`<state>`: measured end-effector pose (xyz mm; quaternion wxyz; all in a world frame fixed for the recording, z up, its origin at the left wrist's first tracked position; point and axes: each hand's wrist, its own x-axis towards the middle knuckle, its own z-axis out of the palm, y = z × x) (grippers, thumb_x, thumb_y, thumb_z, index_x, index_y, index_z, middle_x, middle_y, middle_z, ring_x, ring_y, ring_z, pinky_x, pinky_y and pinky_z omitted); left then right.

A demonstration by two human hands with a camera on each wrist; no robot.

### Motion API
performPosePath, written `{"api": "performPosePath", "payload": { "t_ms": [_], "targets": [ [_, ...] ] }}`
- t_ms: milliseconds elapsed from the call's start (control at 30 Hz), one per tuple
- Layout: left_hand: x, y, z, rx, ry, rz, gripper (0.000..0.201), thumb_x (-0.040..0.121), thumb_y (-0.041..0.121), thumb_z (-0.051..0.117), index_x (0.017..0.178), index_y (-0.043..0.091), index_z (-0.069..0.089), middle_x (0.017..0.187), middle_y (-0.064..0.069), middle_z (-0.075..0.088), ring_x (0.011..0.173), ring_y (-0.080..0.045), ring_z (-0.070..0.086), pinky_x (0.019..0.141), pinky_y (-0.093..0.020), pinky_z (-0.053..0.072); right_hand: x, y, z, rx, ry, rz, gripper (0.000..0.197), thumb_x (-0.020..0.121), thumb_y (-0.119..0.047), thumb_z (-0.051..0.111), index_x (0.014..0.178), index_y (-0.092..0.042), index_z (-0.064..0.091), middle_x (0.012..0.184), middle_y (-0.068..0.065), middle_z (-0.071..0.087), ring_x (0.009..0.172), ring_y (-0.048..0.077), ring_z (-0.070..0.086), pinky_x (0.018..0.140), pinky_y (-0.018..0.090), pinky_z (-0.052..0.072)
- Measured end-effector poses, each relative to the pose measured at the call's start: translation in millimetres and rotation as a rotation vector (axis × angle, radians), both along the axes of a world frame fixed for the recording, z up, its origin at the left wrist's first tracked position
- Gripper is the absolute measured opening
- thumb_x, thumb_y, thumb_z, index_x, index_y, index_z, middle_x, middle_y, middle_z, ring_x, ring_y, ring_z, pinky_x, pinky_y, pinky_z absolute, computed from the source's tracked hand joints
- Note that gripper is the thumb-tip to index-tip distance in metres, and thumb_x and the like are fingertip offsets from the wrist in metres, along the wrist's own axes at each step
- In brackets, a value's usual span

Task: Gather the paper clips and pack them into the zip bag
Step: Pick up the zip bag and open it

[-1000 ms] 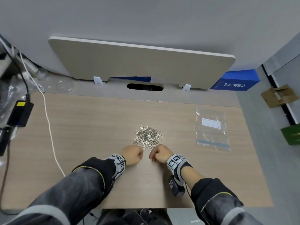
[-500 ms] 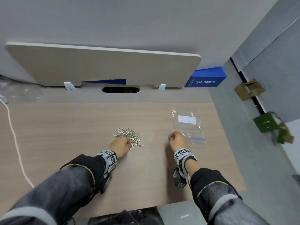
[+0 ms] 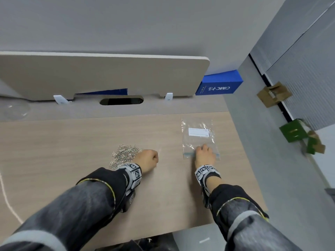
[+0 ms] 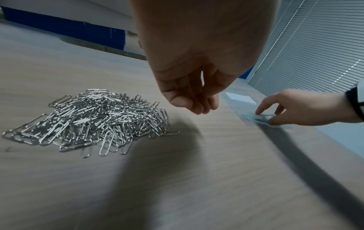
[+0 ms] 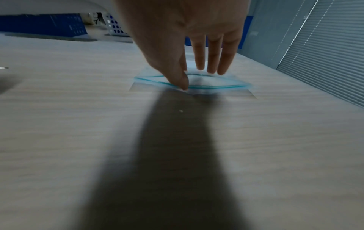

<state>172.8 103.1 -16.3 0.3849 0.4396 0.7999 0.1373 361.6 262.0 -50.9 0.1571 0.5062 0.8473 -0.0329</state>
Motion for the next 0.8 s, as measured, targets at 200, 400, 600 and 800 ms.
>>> {"api": "performPosePath", "payload": {
  "t_ms": [200, 400, 600, 800],
  "targets": [
    [-4, 15, 14, 0.043, 0.027, 0.01, 0.026, 0.081, 0.011, 0.045, 0.085, 0.018, 0.069, 0.102, -0.004, 0.071, 0.099, -0.028, 0.064, 0.087, -0.032, 0.05, -12, 2, 33, -0.014, 0.072, 0.054, 0.028, 0.084, 0.005, 0.046, 0.108, -0.006, 0.056, 0.111, 0.012, 0.051, 0.089, 0.035, 0.06, 0.062, 0.037, 0.041],
    [-14, 32, 47, 0.163, 0.066, -0.005, 0.026, 0.083, 0.013, 0.045, 0.095, 0.018, 0.068, 0.108, -0.004, 0.067, 0.104, -0.027, 0.062, 0.087, -0.03, 0.047, -36, -5, 59, 0.026, 0.187, 0.084, 0.028, 0.084, 0.001, 0.043, 0.108, -0.008, 0.054, 0.106, 0.013, 0.062, 0.09, 0.038, 0.063, 0.069, 0.038, 0.047],
    [-40, 30, 94, 0.31, 0.156, 0.078, 0.034, 0.084, 0.032, 0.052, 0.116, 0.023, 0.056, 0.121, -0.001, 0.049, 0.115, -0.02, 0.048, 0.089, -0.034, 0.043, -92, -20, 120, 0.227, 0.323, 0.338, 0.02, 0.064, 0.006, 0.066, 0.078, -0.007, 0.062, 0.074, 0.012, 0.061, 0.064, 0.035, 0.064, 0.046, 0.035, 0.045],
    [-77, 22, 142, 0.377, 0.203, 0.133, 0.032, 0.08, 0.028, 0.058, 0.11, 0.018, 0.056, 0.115, -0.005, 0.055, 0.111, -0.026, 0.053, 0.086, -0.032, 0.043, -162, -48, 184, 0.375, 0.483, 0.695, 0.03, 0.058, 0.003, 0.072, 0.08, -0.016, 0.066, 0.069, 0.003, 0.055, 0.059, 0.027, 0.057, 0.037, 0.029, 0.039]
  ]
}}
